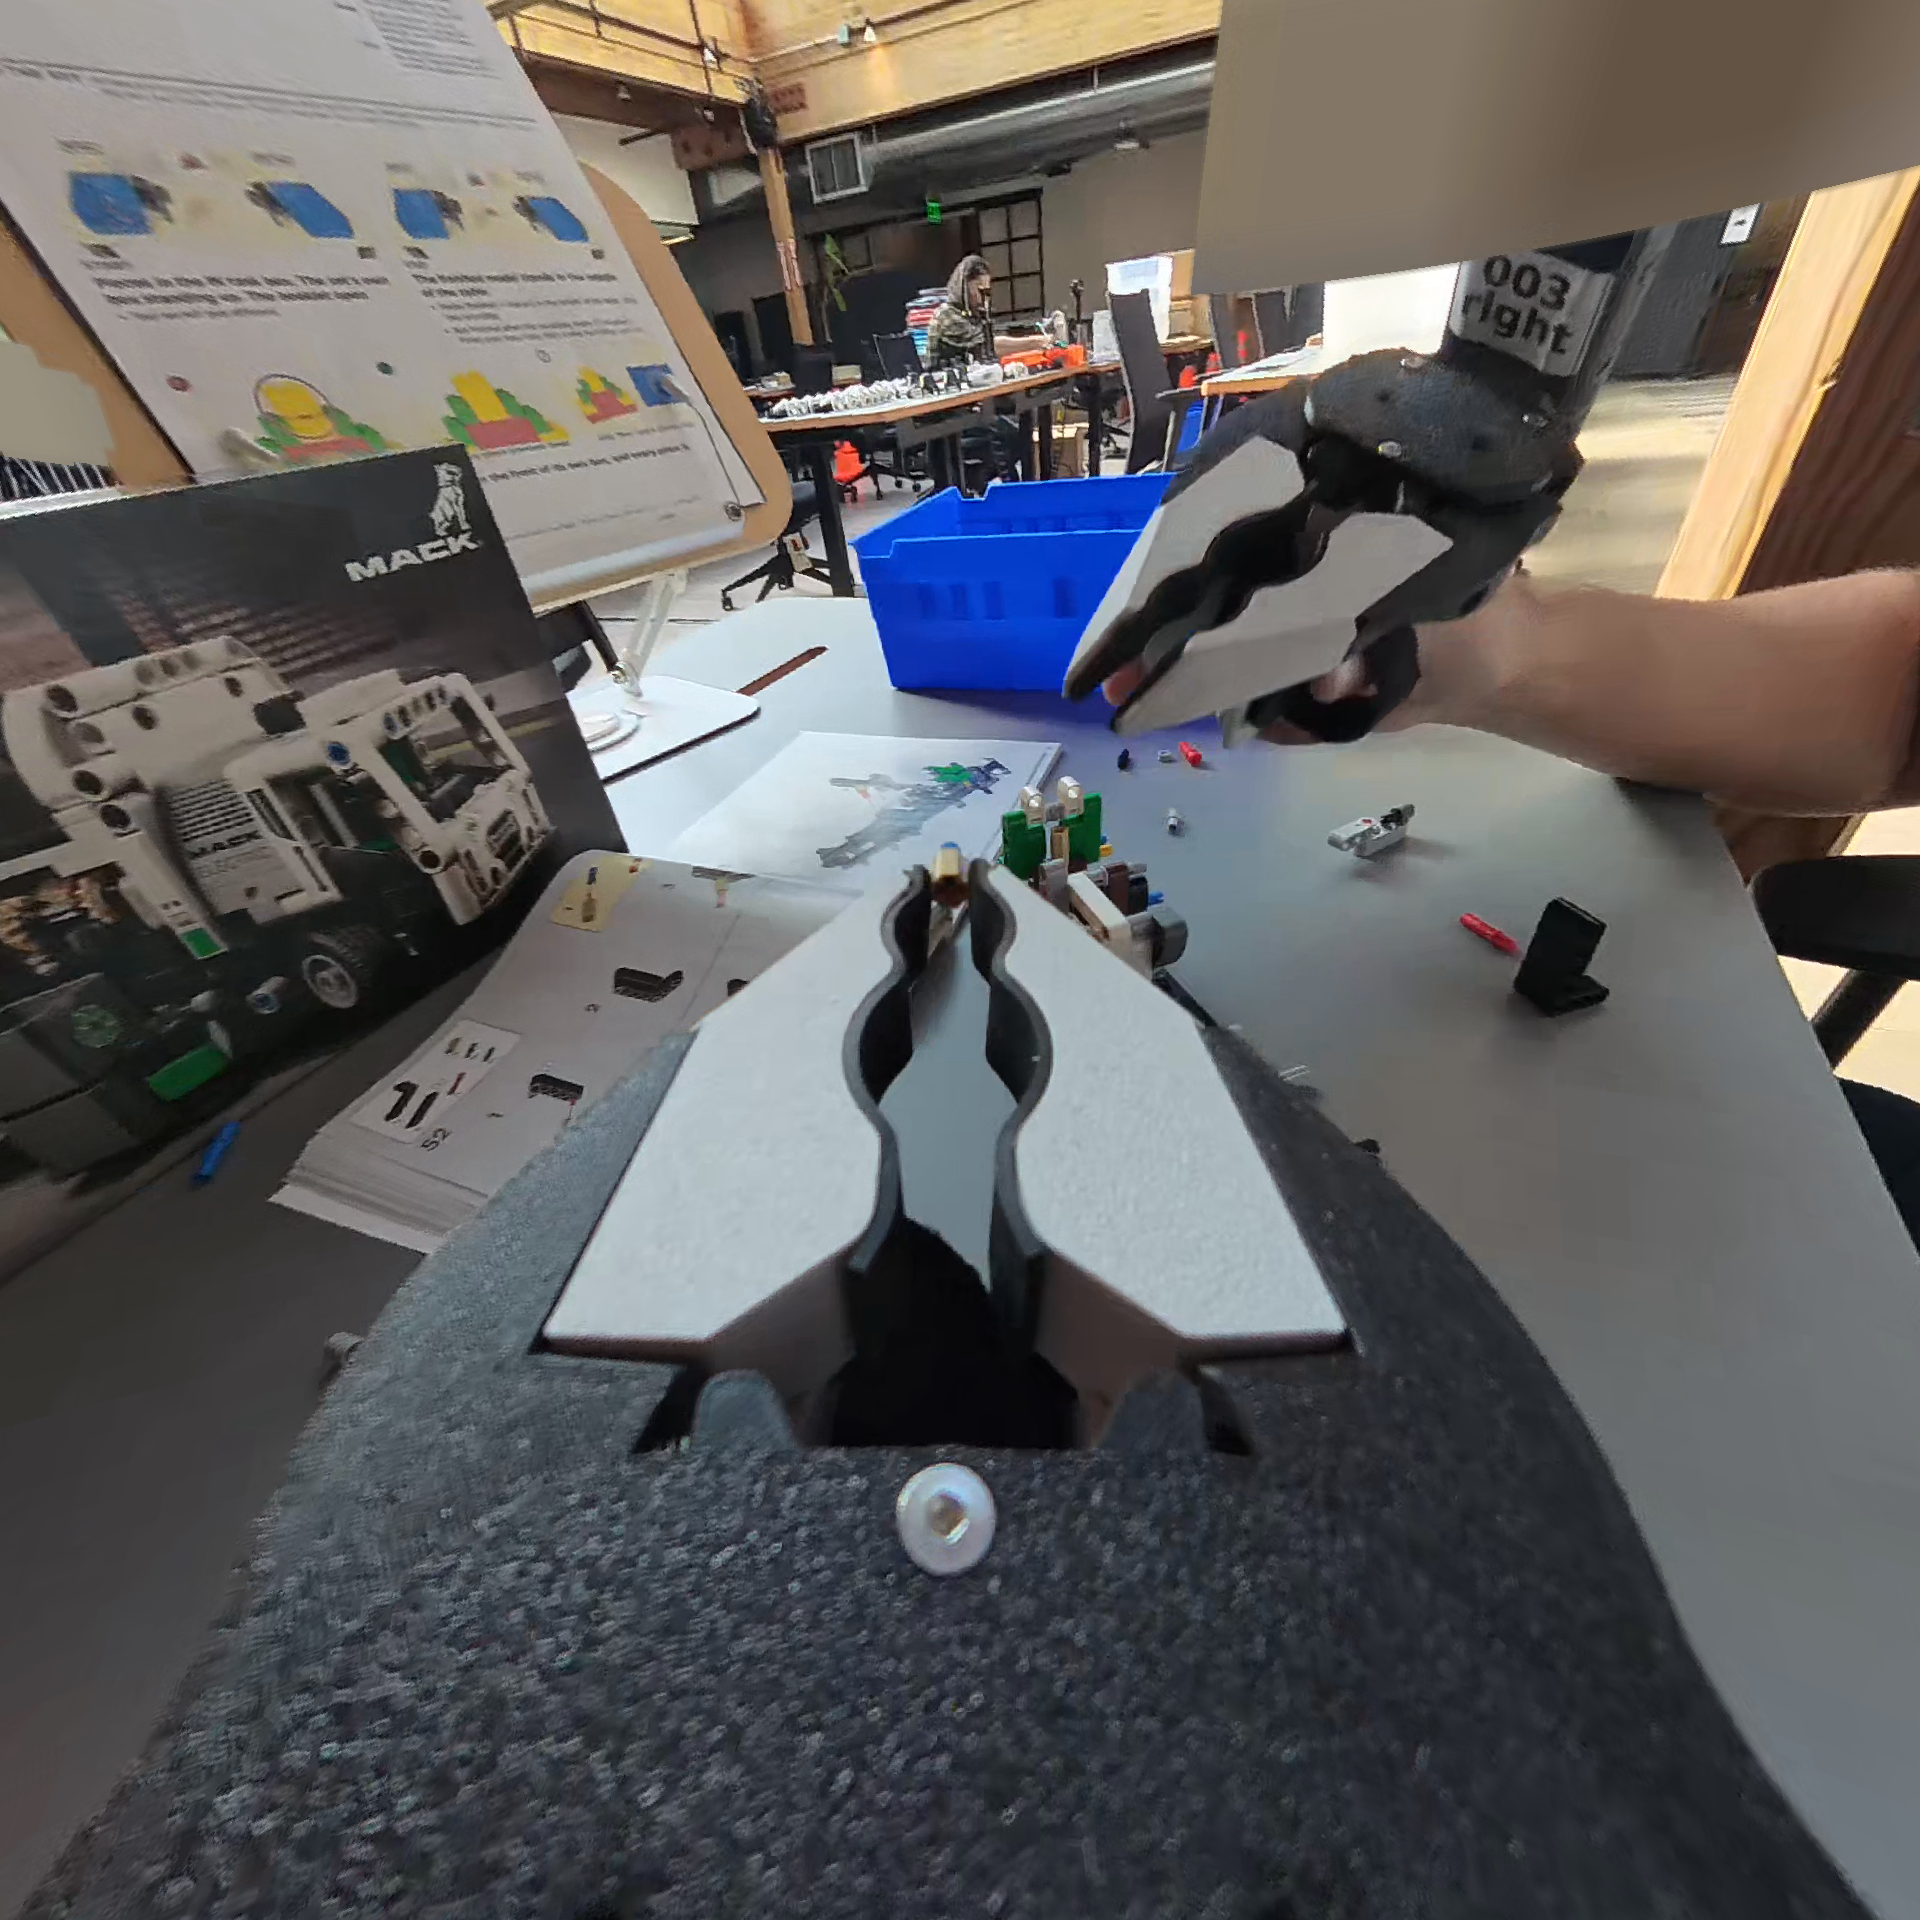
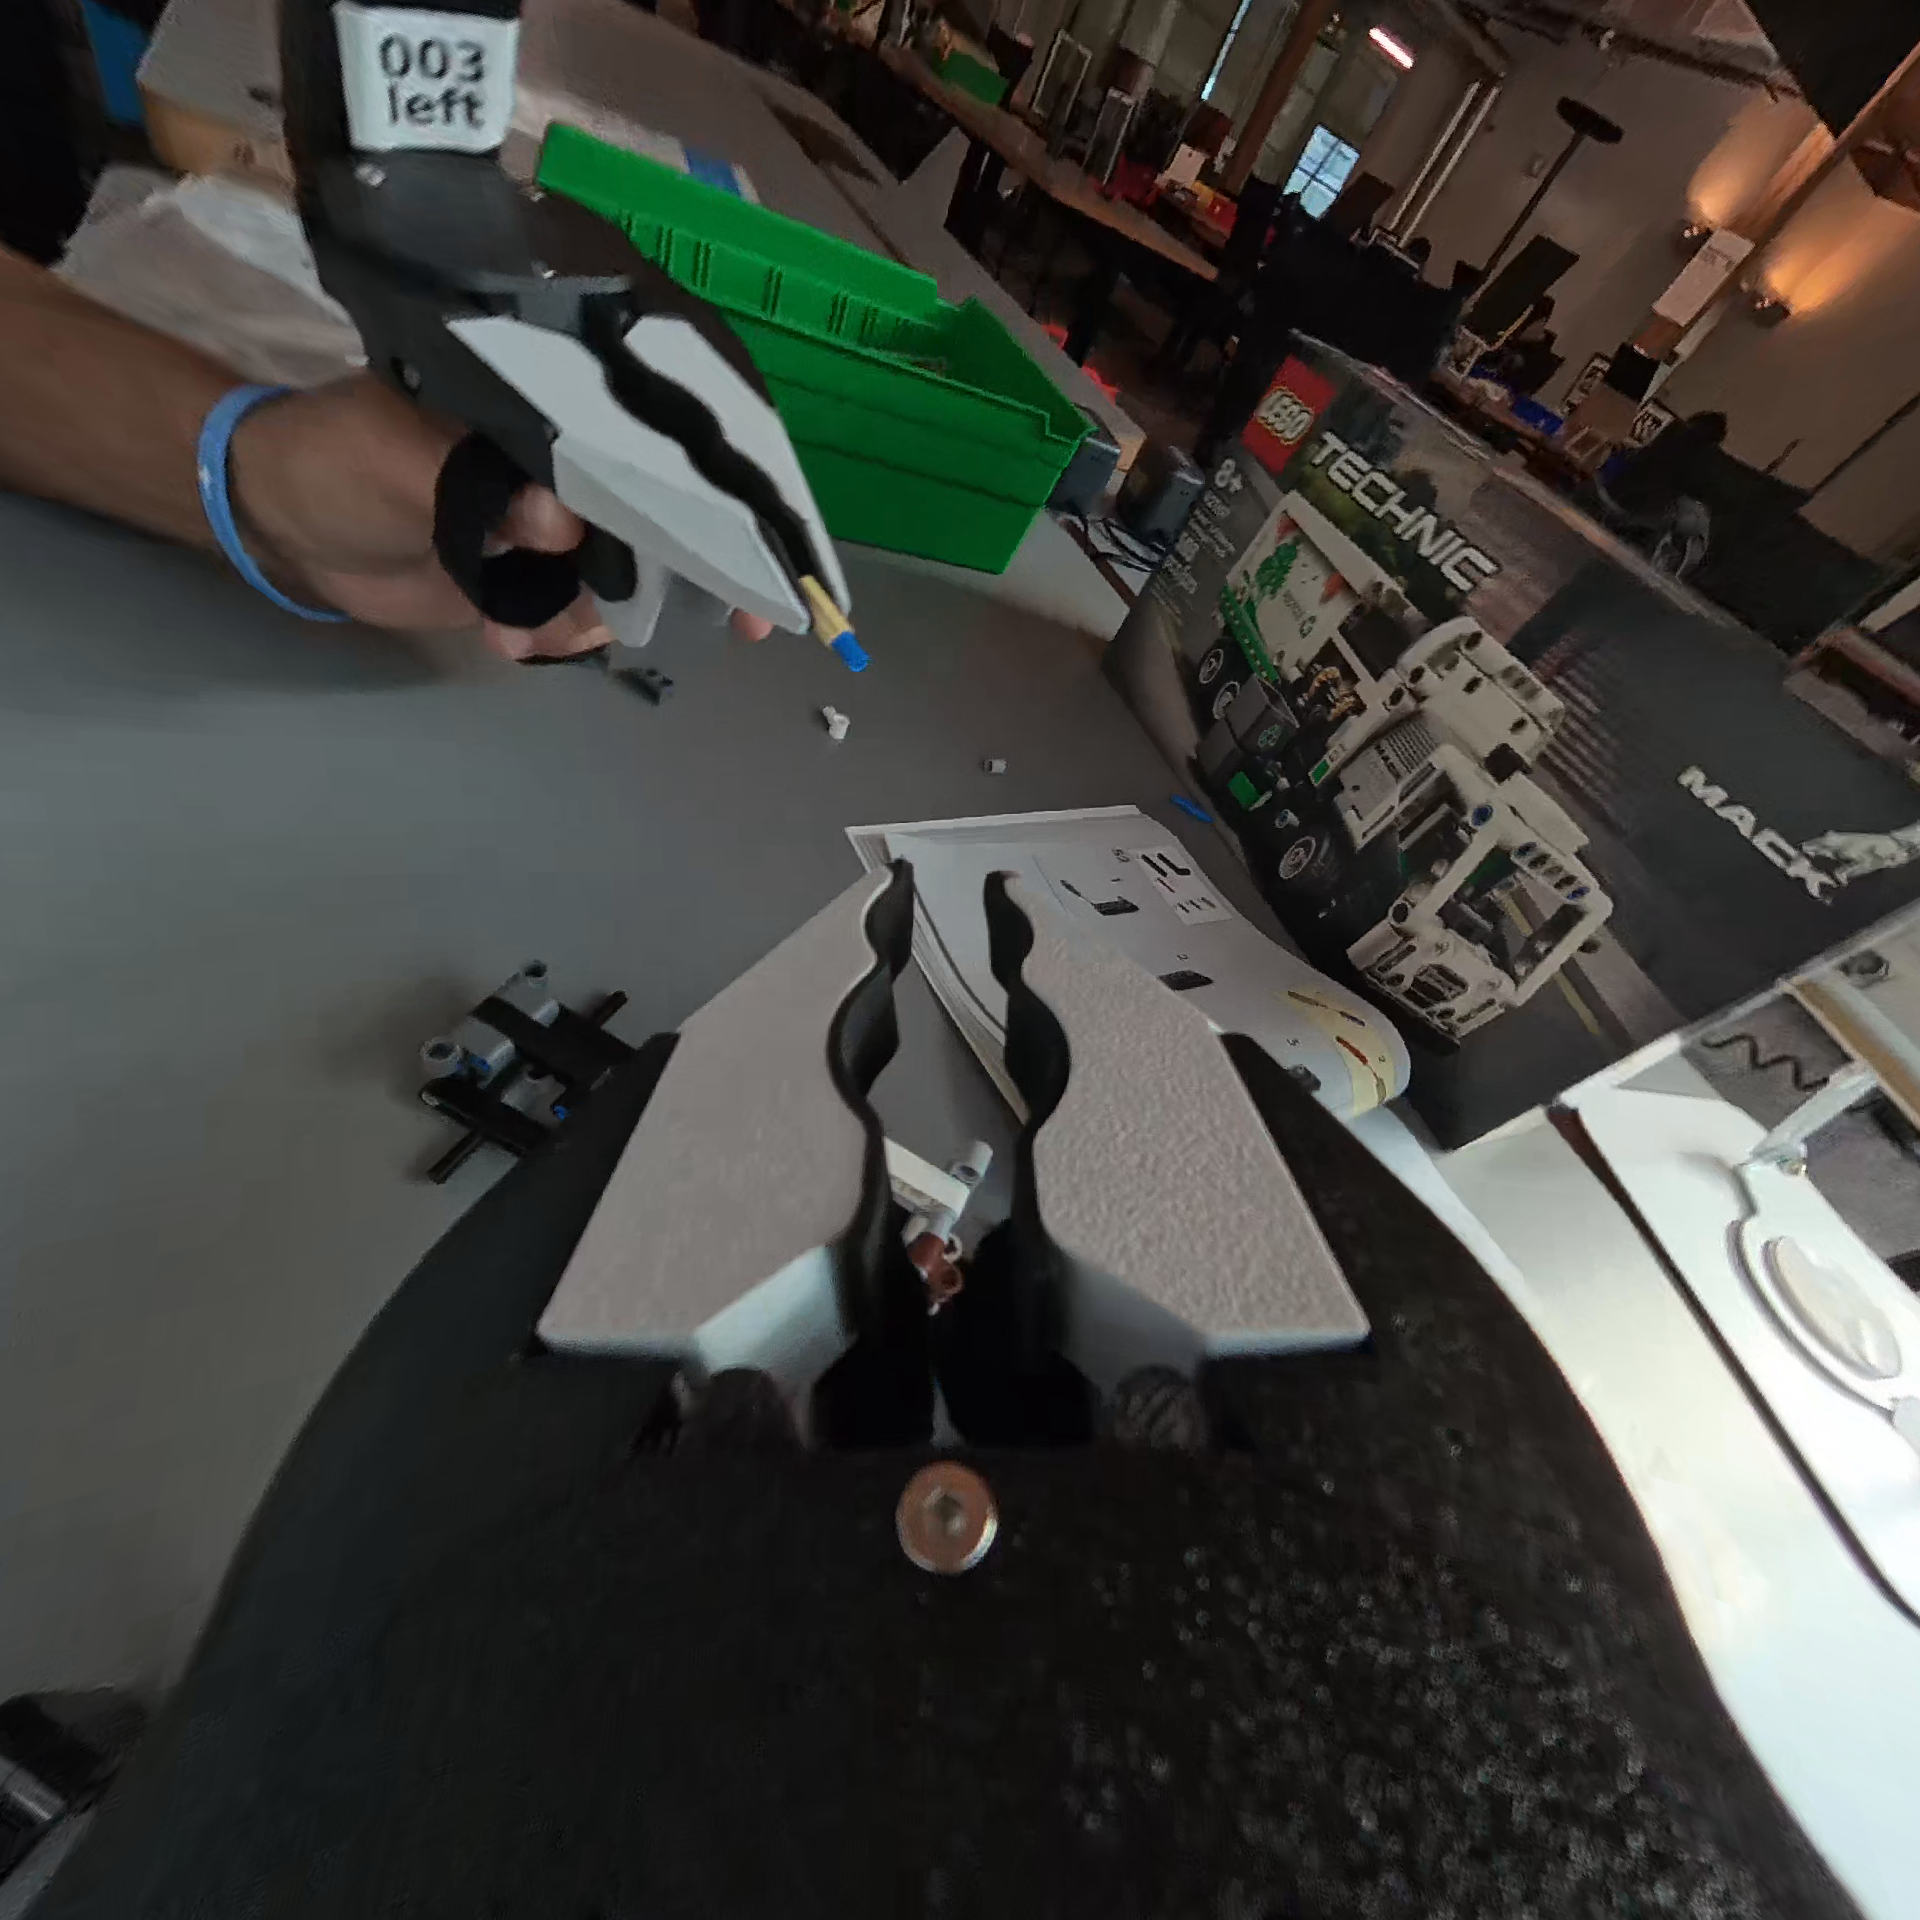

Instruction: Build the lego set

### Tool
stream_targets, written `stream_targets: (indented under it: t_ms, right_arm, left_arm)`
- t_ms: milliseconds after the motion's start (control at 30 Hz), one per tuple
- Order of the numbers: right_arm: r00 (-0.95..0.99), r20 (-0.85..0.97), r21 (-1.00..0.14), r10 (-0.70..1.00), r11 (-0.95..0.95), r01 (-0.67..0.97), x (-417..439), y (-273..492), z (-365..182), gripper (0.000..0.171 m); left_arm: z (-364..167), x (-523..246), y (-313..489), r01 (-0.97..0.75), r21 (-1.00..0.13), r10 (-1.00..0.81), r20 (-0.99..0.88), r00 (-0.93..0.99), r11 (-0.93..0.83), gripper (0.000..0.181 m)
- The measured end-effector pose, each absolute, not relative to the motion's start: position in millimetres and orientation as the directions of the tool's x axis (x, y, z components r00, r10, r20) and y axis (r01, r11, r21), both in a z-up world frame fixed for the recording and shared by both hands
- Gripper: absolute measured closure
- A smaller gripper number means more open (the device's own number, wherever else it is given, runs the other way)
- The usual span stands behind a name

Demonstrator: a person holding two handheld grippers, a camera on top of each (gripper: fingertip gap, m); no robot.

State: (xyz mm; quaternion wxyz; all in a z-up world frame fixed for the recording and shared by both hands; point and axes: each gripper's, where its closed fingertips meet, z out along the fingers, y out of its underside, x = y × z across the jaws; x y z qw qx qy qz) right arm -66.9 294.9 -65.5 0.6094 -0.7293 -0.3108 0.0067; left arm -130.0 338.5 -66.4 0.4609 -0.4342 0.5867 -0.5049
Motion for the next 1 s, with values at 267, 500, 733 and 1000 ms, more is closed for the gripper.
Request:
stream_targets:
  t_ms: [267, 500, 733, 1000]
  right_arm:
    - [0.946, 0.134, -0.952, 0.294, -0.226, 0.205, 22, 306, -56, 0.158]
    - [0.953, 0.013, -0.957, 0.302, -0.274, 0.100, 39, 307, -65, 0.158]
    - [0.913, -0.090, -0.953, 0.398, -0.300, 0.037, 28, 309, -77, 0.150]
    - [0.798, -0.204, -0.963, 0.567, -0.265, -0.059, 2, 301, -67, 0.137]
  left_arm:
    - [-71, -114, 348, -0.081, -0.997, -0.990, -0.006, -0.139, 0.018, 0.176]
    - [-66, -76, 362, -0.118, -0.993, -0.991, 0.006, -0.135, 0.010, 0.176]
    - [-77, -34, 356, -0.171, -0.979, -0.982, -0.078, -0.171, 0.108, 0.175]
    - [-59, -20, 315, -0.062, -0.980, -0.947, -0.163, -0.276, 0.187, 0.176]
